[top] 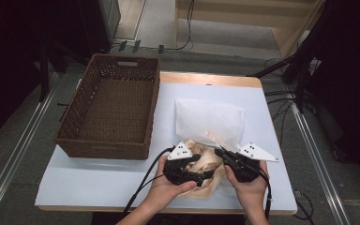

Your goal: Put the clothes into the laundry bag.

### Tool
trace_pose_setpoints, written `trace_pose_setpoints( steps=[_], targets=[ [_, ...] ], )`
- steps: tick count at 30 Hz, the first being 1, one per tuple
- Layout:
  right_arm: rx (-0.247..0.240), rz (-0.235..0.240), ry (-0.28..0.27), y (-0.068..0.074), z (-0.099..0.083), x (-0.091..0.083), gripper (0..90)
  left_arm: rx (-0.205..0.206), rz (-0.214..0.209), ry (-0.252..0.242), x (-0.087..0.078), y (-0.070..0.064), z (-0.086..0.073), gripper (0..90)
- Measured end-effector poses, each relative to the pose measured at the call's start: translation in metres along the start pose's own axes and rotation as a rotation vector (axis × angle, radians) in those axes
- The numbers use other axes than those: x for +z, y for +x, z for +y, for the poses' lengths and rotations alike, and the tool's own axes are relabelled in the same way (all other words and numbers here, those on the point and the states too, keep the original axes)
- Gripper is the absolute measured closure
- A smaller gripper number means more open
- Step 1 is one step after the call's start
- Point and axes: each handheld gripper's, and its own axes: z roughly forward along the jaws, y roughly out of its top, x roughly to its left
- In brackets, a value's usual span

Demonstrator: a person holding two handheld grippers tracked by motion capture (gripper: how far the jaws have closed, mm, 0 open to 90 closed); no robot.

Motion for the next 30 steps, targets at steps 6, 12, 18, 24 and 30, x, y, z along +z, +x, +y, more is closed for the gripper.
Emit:
trace_pose_setpoints(
  steps=[6,12,18,24,30],
  targets=[
    [-0.008,0.015,0.009,0.006,-0.001,0.004,89.5,0.058,0.201,0.291,0.043,-0.004,-0.012,21.0],
    [-0.021,0.031,0.014,0.012,-0.001,0.003,89.6,0.03,0.21,0.188,0.039,-0.007,-0.006,64.8],
    [-0.03,0.042,-0.032,0.018,0.008,-0.006,89.5,-0.095,0.242,-0.066,0.027,0.004,0.001,65.9],
    [-0.036,0.048,0.007,0.019,0.004,-0.001,89.5,-0.168,0.274,0.076,0.054,0.031,-0.003,52.6],
    [-0.005,0.018,0.001,0.005,0.002,-0.003,89.5,-0.016,0.21,-0.002,0.016,0.014,-0.002,31.4]
  ],
)
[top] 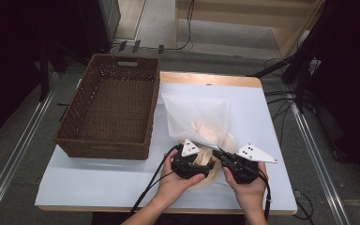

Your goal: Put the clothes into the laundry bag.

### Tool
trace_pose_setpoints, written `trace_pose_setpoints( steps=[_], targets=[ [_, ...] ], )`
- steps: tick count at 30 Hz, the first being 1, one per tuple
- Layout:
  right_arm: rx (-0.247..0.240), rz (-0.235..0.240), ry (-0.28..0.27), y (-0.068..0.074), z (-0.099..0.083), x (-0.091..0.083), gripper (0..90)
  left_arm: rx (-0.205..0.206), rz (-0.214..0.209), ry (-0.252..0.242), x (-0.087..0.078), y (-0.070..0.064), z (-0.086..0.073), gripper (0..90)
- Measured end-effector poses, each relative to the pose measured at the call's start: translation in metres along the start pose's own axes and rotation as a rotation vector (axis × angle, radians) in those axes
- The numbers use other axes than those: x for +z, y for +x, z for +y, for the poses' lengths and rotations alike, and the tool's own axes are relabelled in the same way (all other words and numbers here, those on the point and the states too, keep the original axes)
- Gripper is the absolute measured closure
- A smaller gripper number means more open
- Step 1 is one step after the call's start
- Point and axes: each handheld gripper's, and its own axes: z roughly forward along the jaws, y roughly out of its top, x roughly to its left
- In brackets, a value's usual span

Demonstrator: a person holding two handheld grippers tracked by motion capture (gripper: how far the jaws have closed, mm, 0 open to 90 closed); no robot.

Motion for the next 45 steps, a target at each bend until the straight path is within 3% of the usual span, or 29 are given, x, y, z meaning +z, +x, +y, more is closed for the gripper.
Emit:
trace_pose_setpoints(
  steps=[3,5,8,9,13,15,17,19,21,24,28,29,31,32,33,38,40,42,43,45],
  targets=[
    [0.022,-0.017,-0.003,-0.008,0.0,-0.002,89.5,-0.004,0.038,-0.056,-0.024,0.011,0.001,31.5],
    [0.028,-0.02,-0.007,-0.009,0.0,-0.001,89.5,-0.048,0.057,-0.093,-0.036,0.02,0.001,35.0],
    [0.026,-0.019,-0.004,-0.008,0.0,0.001,89.5,-0.054,0.155,-0.054,-0.036,0.025,0.0,37.2],
    [0.023,-0.019,-0.003,-0.007,0.0,0.002,89.5,-0.057,0.166,-0.057,-0.033,0.025,-0.001,37.0],
    [0.012,-0.014,0.004,-0.004,0.0,0.003,89.5,-0.043,0.118,-0.089,-0.023,0.027,-0.001,32.1],
    [0.01,-0.011,0.007,-0.004,0.0,0.004,89.5,-0.048,0.078,-0.052,-0.01,0.033,0.0,25.6],
    [0.012,-0.009,0.009,-0.004,-0.001,0.005,89.5,-0.081,0.071,-0.005,0.001,0.039,-0.002,16.9],
    [0.012,-0.009,0.013,-0.004,-0.001,0.005,89.5,-0.089,0.064,0.004,0.004,0.037,-0.003,17.6],
    [0.009,-0.011,0.011,-0.005,-0.002,0.004,89.5,-0.055,0.065,-0.011,0.002,0.029,-0.003,23.6],
    [0.018,-0.014,0.008,-0.008,-0.002,0.003,89.5,-0.013,0.065,-0.042,-0.004,0.016,-0.002,39.7],
    [0.015,-0.008,0.008,-0.006,-0.001,0.004,89.5,0.01,0.024,-0.072,-0.007,0.006,0.0,44.4],
    [0.011,-0.008,0.008,-0.006,-0.001,0.004,89.5,0.008,0.008,-0.066,-0.004,0.006,-0.001,42.6],
    [0.009,-0.002,0.011,-0.003,-0.001,0.005,89.5,0.002,-0.004,-0.007,0.005,0.007,0.0,32.6],
    [0.007,-0.002,0.013,-0.002,-0.001,0.006,89.5,0.008,0.015,0.048,0.013,0.007,-0.001,25.4],
    [0.006,0.001,0.016,-0.001,-0.001,0.006,89.5,0.012,0.037,0.071,0.018,0.007,-0.002,20.7],
    [0.003,0.003,0.012,-0.001,-0.001,0.006,89.5,0.039,0.104,0.138,0.034,0.003,-0.008,16.7],
    [0.005,0.01,0.019,0.0,-0.002,0.008,89.5,0.041,0.153,0.151,0.037,0.003,-0.006,25.3],
    [-0.003,0.015,0.027,0.004,-0.003,0.011,89.5,0.032,0.188,0.129,0.036,0.005,-0.001,43.7],
    [-0.01,0.018,0.03,0.006,-0.004,0.012,89.5,0.007,0.18,0.109,0.035,0.006,0.002,60.0],
    [-0.013,0.019,0.024,0.008,-0.003,0.012,89.5,-0.06,0.166,0.08,0.036,0.009,0.01,70.4]
  ],
)
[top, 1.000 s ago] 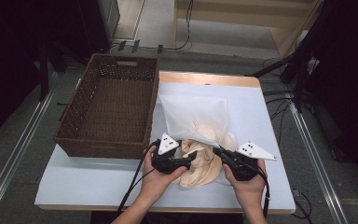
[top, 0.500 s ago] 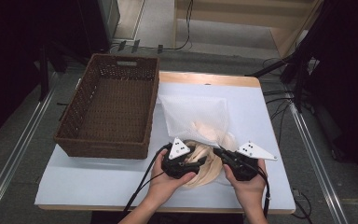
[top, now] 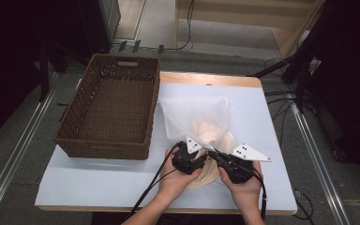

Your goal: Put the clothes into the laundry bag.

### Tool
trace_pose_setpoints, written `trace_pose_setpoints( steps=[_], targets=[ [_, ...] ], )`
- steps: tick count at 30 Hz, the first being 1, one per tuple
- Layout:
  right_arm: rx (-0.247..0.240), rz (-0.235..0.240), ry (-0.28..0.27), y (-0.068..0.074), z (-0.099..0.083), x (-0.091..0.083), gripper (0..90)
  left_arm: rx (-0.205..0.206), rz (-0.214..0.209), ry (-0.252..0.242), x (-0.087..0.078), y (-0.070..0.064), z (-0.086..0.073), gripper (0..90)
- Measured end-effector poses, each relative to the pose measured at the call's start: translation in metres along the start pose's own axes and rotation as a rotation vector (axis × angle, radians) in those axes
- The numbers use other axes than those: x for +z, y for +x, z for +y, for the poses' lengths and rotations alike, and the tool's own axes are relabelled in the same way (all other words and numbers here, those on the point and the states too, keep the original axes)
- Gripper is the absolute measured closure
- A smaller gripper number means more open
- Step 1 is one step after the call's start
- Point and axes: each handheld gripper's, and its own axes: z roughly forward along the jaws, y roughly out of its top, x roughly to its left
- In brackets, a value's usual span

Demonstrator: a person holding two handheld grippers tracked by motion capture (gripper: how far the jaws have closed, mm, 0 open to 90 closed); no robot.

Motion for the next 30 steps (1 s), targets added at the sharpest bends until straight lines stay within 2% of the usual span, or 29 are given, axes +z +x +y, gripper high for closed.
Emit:
trace_pose_setpoints(
  steps=[2,3,5,7,8,9,10,11,14,18,20,22,23,24,25,26,27,28,29,30],
  targets=[
    [0.005,-0.003,-0.01,0.0,0.001,-0.003,89.5,-0.059,-0.01,-0.058,-0.003,0.002,0.007,73.9],
    [0.011,-0.004,-0.016,0.0,0.002,-0.005,89.6,-0.073,-0.006,-0.081,-0.004,0.003,0.01,74.3],
    [0.011,-0.001,-0.024,0.001,0.003,-0.008,89.6,-0.11,0.036,-0.129,0.0,0.005,0.013,74.2],
    [0.004,0.004,-0.021,0.002,0.003,-0.008,89.6,-0.132,0.096,-0.11,0.011,0.011,0.012,72.4],
    [0.002,0.005,-0.017,0.003,0.002,-0.007,89.6,-0.135,0.11,-0.065,0.021,0.016,0.012,70.2],
    [0.0,0.006,-0.013,0.002,0.002,-0.006,89.5,-0.146,0.081,-0.02,0.029,0.021,0.011,66.9],
    [-0.003,0.0,-0.003,0.001,0.001,-0.005,89.5,-0.157,0.057,-0.022,0.029,0.023,0.013,64.9],
    [-0.002,-0.003,0.004,0.0,-0.001,-0.004,89.5,-0.14,0.044,-0.032,0.026,0.022,0.015,61.5],
    [0.015,-0.01,-0.007,-0.006,-0.002,-0.005,89.5,-0.065,-0.014,-0.033,0.011,0.014,0.015,41.8],
    [0.048,-0.028,-0.026,-0.018,0.0,-0.01,89.5,-0.011,-0.083,-0.053,-0.018,0.006,0.003,34.2],
    [0.066,-0.034,-0.03,-0.022,0.0,-0.012,89.5,0.026,-0.101,-0.042,-0.024,0.0,-0.003,29.8],
    [0.076,-0.032,-0.032,-0.023,0.001,-0.011,89.5,0.078,-0.121,0.004,-0.023,-0.01,-0.007,24.1],
    [0.077,-0.033,-0.035,-0.023,0.001,-0.01,89.5,0.105,-0.113,0.04,-0.019,-0.014,-0.009,21.0],
    [0.076,-0.033,-0.036,-0.023,0.001,-0.009,89.5,0.136,-0.094,0.086,-0.012,-0.018,-0.012,18.6],
    [0.077,-0.031,-0.035,-0.022,0.001,-0.008,89.5,0.168,-0.048,0.147,-0.004,-0.022,-0.015,17.4],
    [0.074,-0.031,-0.032,-0.021,0.001,-0.008,89.5,0.206,0.014,0.171,0.003,-0.025,-0.019,17.8],
    [0.071,-0.03,-0.03,-0.02,0.001,-0.007,89.5,0.246,0.073,0.149,0.005,-0.029,-0.021,18.1],
    [0.066,-0.03,-0.029,-0.019,0.001,-0.007,89.5,0.216,0.094,0.142,0.005,-0.03,-0.019,24.5],
    [0.066,-0.03,-0.026,-0.018,0.0,-0.007,89.5,0.18,0.109,0.126,0.003,-0.028,-0.016,41.4],
    [0.06,-0.032,-0.026,-0.018,0.0,-0.008,89.6,0.133,0.091,0.106,0.002,-0.025,-0.013,58.9]
  ],
)
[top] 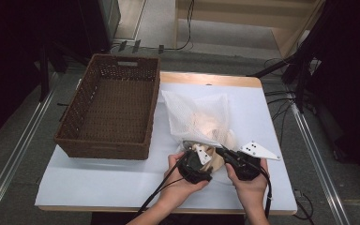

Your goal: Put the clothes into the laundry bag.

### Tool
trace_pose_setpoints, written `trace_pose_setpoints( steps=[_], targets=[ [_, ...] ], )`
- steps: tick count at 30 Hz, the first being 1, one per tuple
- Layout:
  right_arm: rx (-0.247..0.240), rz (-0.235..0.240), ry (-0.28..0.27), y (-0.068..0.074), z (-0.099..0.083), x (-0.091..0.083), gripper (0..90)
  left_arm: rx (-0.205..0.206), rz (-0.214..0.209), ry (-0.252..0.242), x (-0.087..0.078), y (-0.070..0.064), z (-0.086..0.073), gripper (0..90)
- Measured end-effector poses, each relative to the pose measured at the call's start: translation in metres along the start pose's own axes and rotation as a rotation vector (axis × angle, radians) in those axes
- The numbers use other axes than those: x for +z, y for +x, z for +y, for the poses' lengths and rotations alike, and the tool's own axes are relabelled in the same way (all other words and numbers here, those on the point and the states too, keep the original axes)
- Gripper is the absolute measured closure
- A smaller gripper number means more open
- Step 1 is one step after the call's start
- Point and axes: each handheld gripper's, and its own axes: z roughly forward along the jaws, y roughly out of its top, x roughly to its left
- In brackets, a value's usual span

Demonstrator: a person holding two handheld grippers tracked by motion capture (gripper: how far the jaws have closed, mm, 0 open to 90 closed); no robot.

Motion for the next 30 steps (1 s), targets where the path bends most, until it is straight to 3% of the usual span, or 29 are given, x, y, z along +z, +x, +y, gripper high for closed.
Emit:
trace_pose_setpoints(
  steps=[2,6,8,10,13,15,17,19,21,22,24,28,30],
  targets=[
    [0.004,0.004,-0.003,0.0,0.0,-0.001,89.5,-0.053,-0.037,-0.026,-0.001,0.006,0.004,79.3],
    [0.022,0.018,-0.013,0.002,0.001,-0.001,89.6,-0.153,-0.143,-0.063,0.001,0.018,0.027,82.8],
    [0.014,0.019,-0.017,0.003,0.001,0.0,89.6,-0.195,-0.15,-0.11,0.001,0.024,0.04,82.8],
    [0.015,0.019,-0.018,0.004,0.002,0.0,89.6,-0.212,-0.134,-0.174,0.002,0.028,0.051,82.7],
    [0.02,0.016,-0.022,0.002,0.002,-0.001,89.6,-0.174,-0.015,-0.215,0.02,0.03,0.057,82.0],
    [0.02,0.012,-0.014,0.001,0.001,0.0,89.6,-0.191,0.024,-0.166,0.041,0.037,0.053,80.7],
    [0.025,0.005,-0.006,-0.001,0.0,0.0,89.7,-0.222,-0.038,-0.094,0.058,0.044,0.046,73.3],
    [0.031,-0.003,0.01,-0.003,-0.002,0.002,89.7,-0.207,-0.083,-0.084,0.051,0.042,0.045,62.1],
    [0.039,-0.005,0.005,-0.006,-0.003,0.002,89.7,-0.197,-0.161,-0.081,0.037,0.041,0.041,43.5],
    [0.044,-0.01,0.003,-0.008,-0.003,0.001,89.7,-0.179,-0.194,-0.091,0.026,0.04,0.037,39.6],
    [0.055,-0.013,-0.004,-0.012,-0.003,0.001,89.7,-0.149,-0.205,-0.122,0.007,0.037,0.029,37.2],
    [0.064,-0.019,-0.013,-0.015,-0.001,-0.002,89.7,-0.101,-0.187,-0.151,-0.024,0.039,0.008,35.2],
    [0.064,-0.024,-0.017,-0.015,-0.001,-0.003,89.7,-0.086,-0.096,-0.132,-0.033,0.041,-0.005,36.4]
  ],
)
